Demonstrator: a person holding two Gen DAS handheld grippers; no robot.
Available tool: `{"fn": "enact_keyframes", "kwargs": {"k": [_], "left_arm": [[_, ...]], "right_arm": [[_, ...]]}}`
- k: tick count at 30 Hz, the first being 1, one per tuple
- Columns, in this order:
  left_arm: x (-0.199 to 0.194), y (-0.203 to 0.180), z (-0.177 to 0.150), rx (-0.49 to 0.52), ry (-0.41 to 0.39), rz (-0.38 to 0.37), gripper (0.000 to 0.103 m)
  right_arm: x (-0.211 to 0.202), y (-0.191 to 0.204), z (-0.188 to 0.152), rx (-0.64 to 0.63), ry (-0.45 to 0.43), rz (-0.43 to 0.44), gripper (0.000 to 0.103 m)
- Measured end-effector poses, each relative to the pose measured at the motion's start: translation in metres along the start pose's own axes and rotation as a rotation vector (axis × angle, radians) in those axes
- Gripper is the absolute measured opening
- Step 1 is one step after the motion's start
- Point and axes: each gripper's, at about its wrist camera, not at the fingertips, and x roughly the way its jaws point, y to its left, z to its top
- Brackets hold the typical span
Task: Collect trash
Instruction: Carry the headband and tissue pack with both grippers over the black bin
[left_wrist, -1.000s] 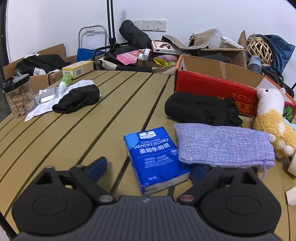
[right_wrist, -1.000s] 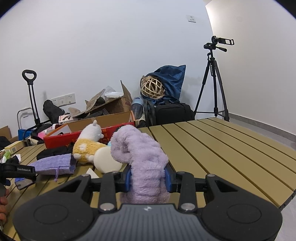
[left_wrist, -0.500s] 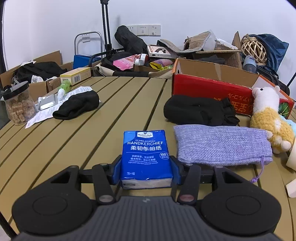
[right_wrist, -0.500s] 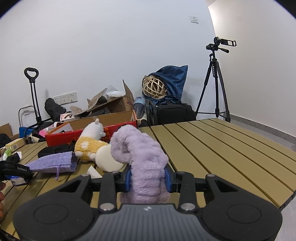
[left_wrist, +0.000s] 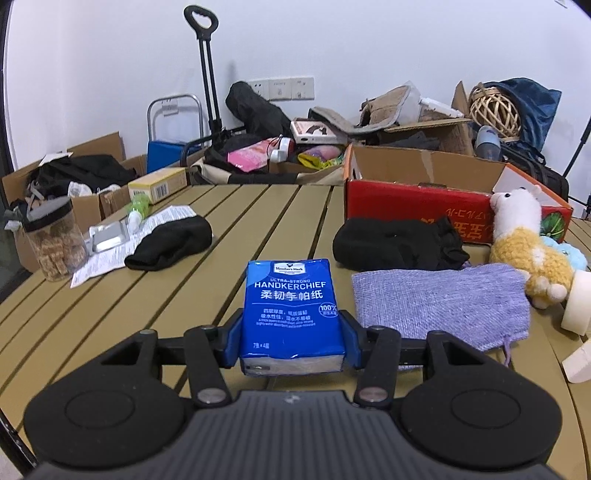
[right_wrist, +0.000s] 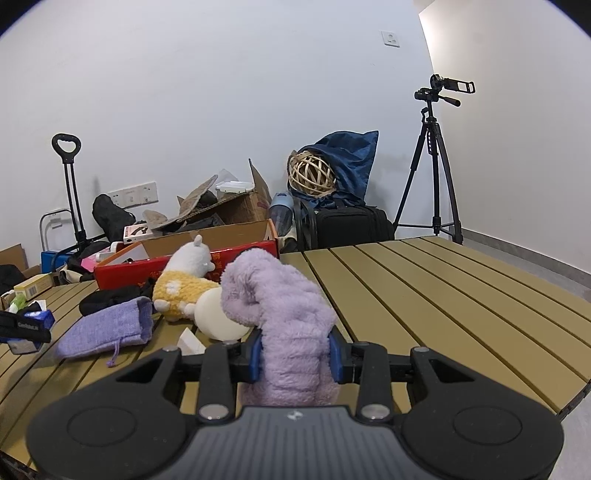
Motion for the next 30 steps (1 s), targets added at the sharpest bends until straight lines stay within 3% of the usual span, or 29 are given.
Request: {"fn": "enact_keyframes", "kwargs": {"k": [11, 19, 30], "left_arm": [[-0.031, 0.002, -0.003, 0.027, -0.074, -0.052, 0.053], [-0.048, 0.017, -0.006, -0.014, -0.085, -0.127, 0.053], [-0.070, 0.030, -0.029, -0.012, -0.078, -0.160, 0.053]], "right_arm": [[-0.009, 0.005, -0.004, -0.028, 0.001, 0.020, 0.033], [-0.022, 0.013, -0.005, -0.056, -0.017, 0.041, 0.033], [-0.043, 0.021, -0.016, -0.074, -0.021, 0.039, 0.033]]}}
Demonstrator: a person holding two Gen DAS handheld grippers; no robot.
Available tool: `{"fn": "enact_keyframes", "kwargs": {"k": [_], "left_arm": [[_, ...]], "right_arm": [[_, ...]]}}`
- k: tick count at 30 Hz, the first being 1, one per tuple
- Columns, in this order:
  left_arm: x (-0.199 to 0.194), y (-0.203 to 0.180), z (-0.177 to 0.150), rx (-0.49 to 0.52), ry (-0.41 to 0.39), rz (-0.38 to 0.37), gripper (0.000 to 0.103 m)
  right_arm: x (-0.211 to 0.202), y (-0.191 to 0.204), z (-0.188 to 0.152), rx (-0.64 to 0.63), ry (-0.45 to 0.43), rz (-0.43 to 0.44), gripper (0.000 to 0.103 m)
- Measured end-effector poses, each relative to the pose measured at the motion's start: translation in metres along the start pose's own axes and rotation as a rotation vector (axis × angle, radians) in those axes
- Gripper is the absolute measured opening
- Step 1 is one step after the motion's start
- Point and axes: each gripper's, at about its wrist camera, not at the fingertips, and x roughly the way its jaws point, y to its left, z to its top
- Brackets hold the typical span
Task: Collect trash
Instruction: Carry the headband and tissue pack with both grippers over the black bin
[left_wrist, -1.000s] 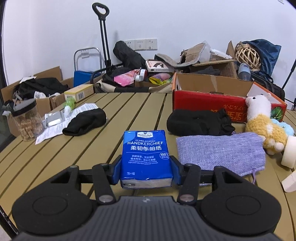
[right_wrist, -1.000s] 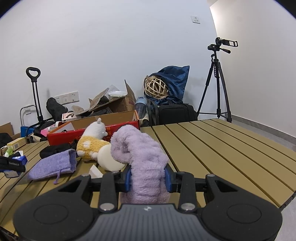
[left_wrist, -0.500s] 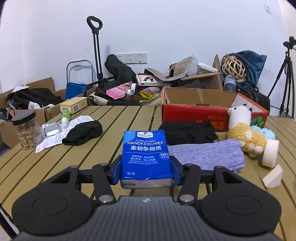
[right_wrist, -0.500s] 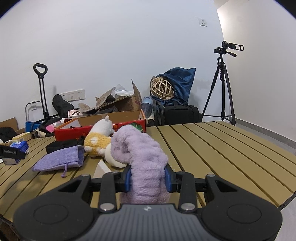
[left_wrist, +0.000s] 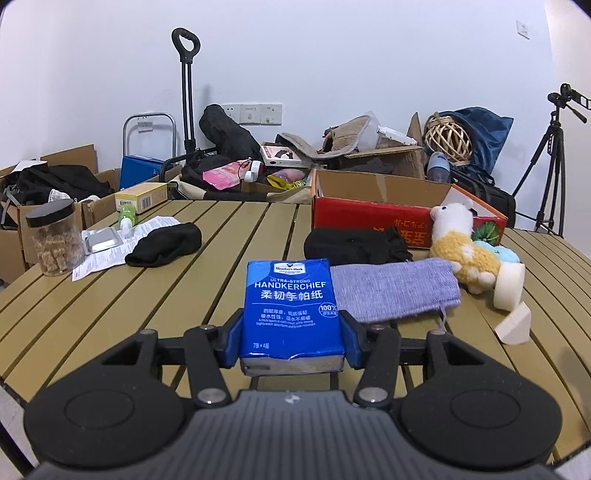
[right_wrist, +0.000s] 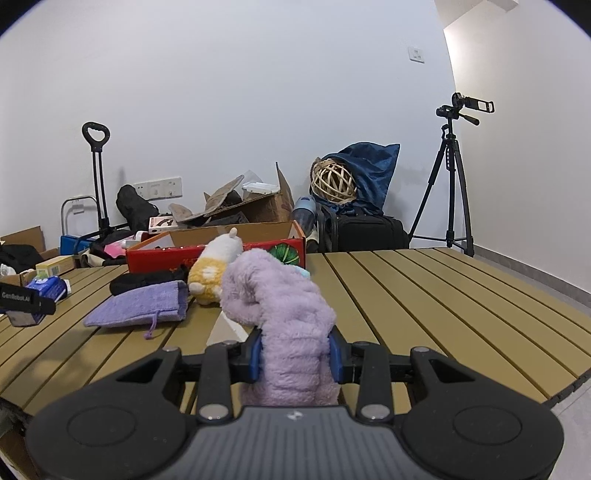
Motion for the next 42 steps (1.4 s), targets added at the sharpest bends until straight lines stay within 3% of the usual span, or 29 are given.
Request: {"fn": "enact_keyframes", "kwargs": {"k": [12, 29, 42], "left_arm": [[-0.034, 0.004, -0.028, 0.042, -0.004, -0.035, 0.053], [-0.069, 0.006, -0.089, 0.142, 0.077, -0.065, 0.053], [-0.106, 0.017, -0.122, 0.182, 0.062, -0.099, 0.052]], "right_arm": [[-0.031, 0.002, -0.025, 0.017, 0.039, 0.017, 0.033], [-0.070, 0.009, -0.075, -0.006, 0.191, 0.054, 0.033], [-0.089, 0.014, -0.103, -0.021, 0.279, 0.072, 0.033]]}}
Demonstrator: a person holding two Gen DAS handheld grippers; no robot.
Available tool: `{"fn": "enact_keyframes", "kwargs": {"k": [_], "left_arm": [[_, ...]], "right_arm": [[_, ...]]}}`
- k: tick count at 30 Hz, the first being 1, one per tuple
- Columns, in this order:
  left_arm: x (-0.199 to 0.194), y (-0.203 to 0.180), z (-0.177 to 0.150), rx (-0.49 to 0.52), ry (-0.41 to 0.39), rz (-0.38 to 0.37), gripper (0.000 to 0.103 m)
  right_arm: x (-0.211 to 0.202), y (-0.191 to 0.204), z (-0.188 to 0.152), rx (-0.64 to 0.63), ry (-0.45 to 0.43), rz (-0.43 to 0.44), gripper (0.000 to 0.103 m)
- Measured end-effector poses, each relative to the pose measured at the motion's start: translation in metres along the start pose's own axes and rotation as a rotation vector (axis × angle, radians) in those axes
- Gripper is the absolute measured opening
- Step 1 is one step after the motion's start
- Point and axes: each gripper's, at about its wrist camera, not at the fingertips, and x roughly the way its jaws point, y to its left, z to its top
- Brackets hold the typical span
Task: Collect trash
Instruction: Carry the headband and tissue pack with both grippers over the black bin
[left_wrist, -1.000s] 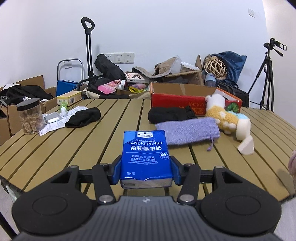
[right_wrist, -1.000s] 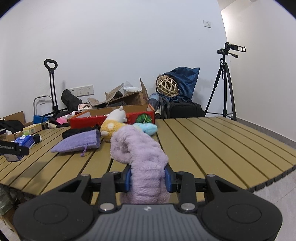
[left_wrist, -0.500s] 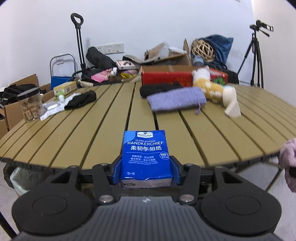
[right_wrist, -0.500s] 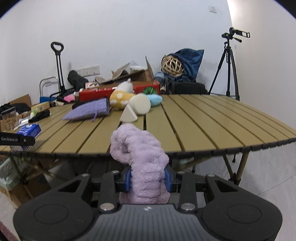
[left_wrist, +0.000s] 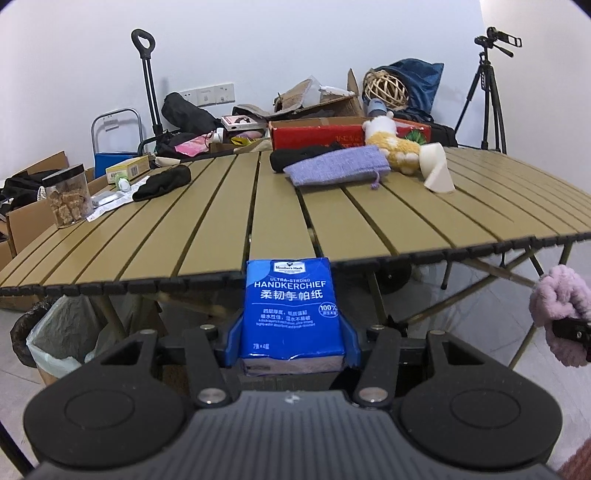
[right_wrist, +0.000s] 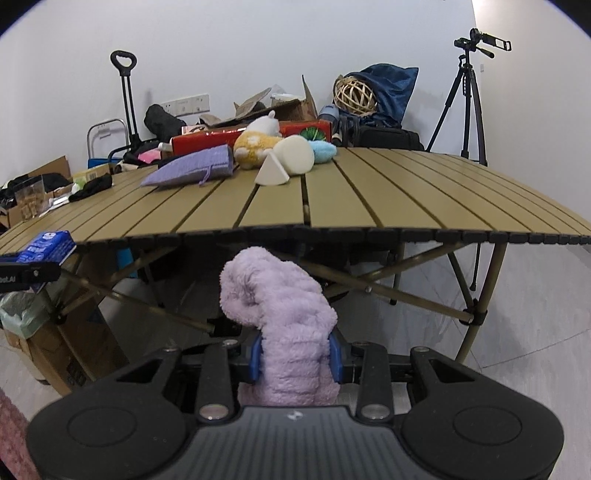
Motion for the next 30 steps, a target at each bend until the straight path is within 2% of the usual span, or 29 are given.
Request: {"fn": "enact_keyframes", "kwargs": {"k": [18, 30], "left_arm": [[-0.007, -0.007, -0.035, 0.065, 0.089, 0.005, 0.052], [0.016, -0.013, -0.051, 0.066, 0.235, -0.006, 0.052]], "right_arm": [[0.001, 0.001, -0.022, -0.009, 0.087, 0.001, 0.033], [0.013, -0.003, -0.035, 0.004, 0.162, -0.023, 0.033]]}}
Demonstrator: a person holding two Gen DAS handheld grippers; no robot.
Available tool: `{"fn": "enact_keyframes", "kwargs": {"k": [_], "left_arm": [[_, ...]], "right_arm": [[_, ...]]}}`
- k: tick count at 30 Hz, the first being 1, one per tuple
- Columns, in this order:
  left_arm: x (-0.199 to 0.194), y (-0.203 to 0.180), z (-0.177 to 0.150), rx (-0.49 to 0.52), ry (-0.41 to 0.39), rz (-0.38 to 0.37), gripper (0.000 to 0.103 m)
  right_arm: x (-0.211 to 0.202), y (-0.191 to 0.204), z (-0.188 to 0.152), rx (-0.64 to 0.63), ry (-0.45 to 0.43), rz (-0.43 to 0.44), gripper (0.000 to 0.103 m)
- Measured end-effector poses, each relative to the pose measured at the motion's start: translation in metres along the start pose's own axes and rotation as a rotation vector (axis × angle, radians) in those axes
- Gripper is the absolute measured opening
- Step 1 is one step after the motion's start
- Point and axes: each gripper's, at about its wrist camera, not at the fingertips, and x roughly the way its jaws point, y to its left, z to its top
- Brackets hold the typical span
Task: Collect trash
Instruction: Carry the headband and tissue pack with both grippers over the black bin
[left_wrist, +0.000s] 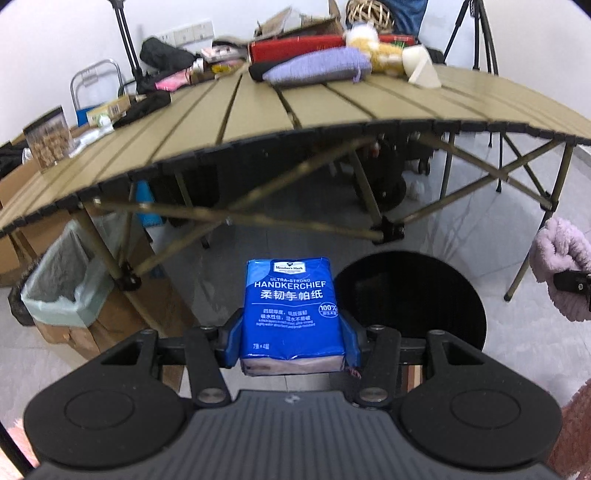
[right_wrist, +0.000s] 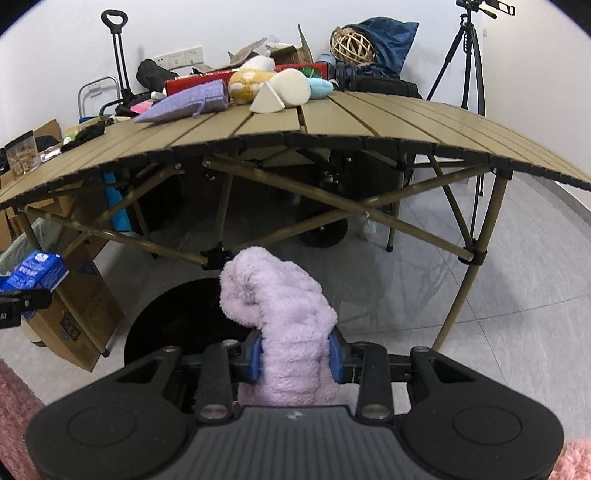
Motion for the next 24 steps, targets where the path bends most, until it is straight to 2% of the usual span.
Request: {"fn": "enact_keyframes", "kwargs": {"k": [10, 24], "left_arm": [[0.022, 0.003, -0.006, -0.024, 0.111, 0.016, 0.052], [0.048, -0.006, -0.009, -0.028, 0.233, -0.013, 0.052]], "right_arm": [[0.020, -0.003, -0.006, 0.027, 0.101, -0.003, 0.033], [0.036, -0.006, -0.009, 0.043, 0.144, -0.028, 0.033]]}}
